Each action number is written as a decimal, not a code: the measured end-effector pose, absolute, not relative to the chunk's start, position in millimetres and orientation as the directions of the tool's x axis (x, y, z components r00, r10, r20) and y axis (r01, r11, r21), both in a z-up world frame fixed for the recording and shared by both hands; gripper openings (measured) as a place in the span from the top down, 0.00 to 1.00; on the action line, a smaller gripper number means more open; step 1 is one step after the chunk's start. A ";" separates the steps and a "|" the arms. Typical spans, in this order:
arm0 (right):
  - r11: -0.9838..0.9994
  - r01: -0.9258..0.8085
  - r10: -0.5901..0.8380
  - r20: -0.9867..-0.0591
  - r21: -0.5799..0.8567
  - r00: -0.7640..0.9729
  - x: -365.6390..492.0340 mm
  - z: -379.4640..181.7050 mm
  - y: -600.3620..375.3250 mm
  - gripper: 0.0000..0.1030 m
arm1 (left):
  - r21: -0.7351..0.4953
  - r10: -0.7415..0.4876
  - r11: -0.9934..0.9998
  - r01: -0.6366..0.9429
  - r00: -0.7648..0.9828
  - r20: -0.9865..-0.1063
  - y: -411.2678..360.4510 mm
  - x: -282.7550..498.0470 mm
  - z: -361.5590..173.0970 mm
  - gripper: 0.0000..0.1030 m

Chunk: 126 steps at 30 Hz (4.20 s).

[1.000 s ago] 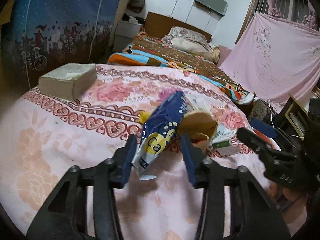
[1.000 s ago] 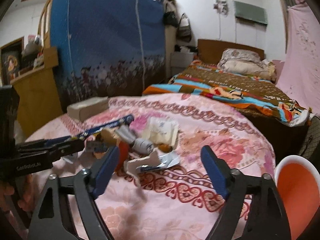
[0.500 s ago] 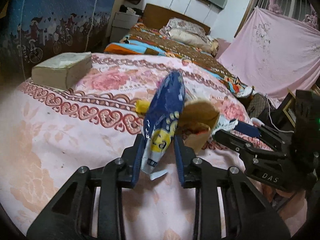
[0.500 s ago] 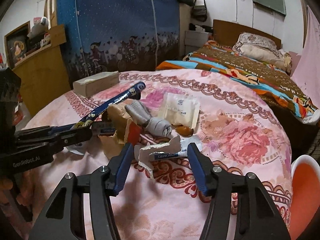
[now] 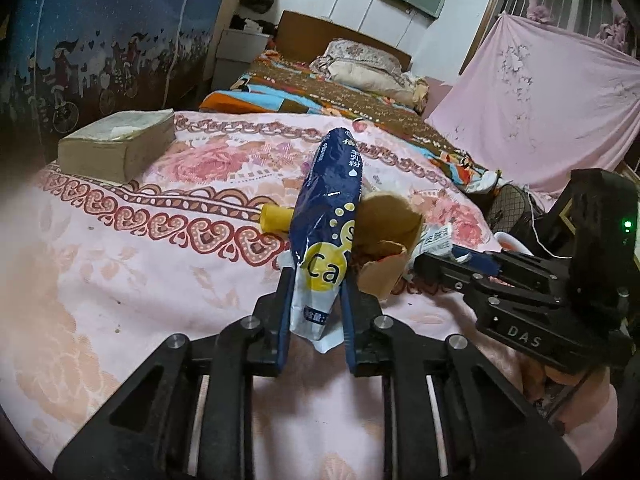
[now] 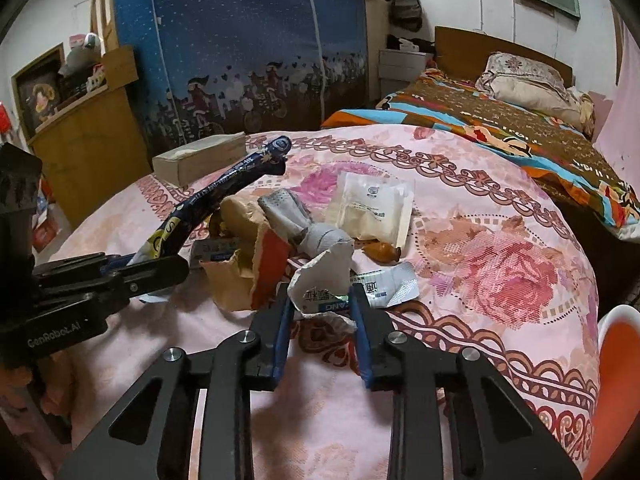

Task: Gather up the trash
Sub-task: 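Grasp the blue 'Ca' wrapper with left tool while right tool grasps paper scrap, then carry both items over the orange basin and open both tools, then move both tools back over the remaining trash on the bedspread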

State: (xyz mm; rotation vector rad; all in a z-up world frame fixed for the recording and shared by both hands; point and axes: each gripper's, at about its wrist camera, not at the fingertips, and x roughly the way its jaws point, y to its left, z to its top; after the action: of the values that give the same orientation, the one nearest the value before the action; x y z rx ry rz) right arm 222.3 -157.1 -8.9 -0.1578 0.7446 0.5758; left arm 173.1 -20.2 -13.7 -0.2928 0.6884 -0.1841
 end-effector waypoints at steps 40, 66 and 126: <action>0.997 -0.055 0.050 0.094 0.051 0.994 122.1 71.3 -300.8 0.76 | -0.055 -0.528 0.849 0.526 0.836 -0.150 -160.9 162.5 83.6 0.94; 0.926 0.274 -0.206 -0.261 0.259 0.943 149.8 26.4 -411.7 0.73 | -0.295 -0.701 0.687 0.665 0.496 -0.513 -299.8 230.8 43.0 0.94; 0.976 -0.202 0.190 0.139 0.075 0.972 127.0 63.0 -248.5 0.00 | -0.149 0.007 0.989 -0.023 0.994 -0.110 -33.4 132.3 63.0 0.11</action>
State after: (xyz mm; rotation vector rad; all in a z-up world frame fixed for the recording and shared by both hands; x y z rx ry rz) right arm 127.0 -248.5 63.0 0.0888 -0.1321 0.1985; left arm 132.3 -33.4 63.0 -0.1504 0.1099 0.0152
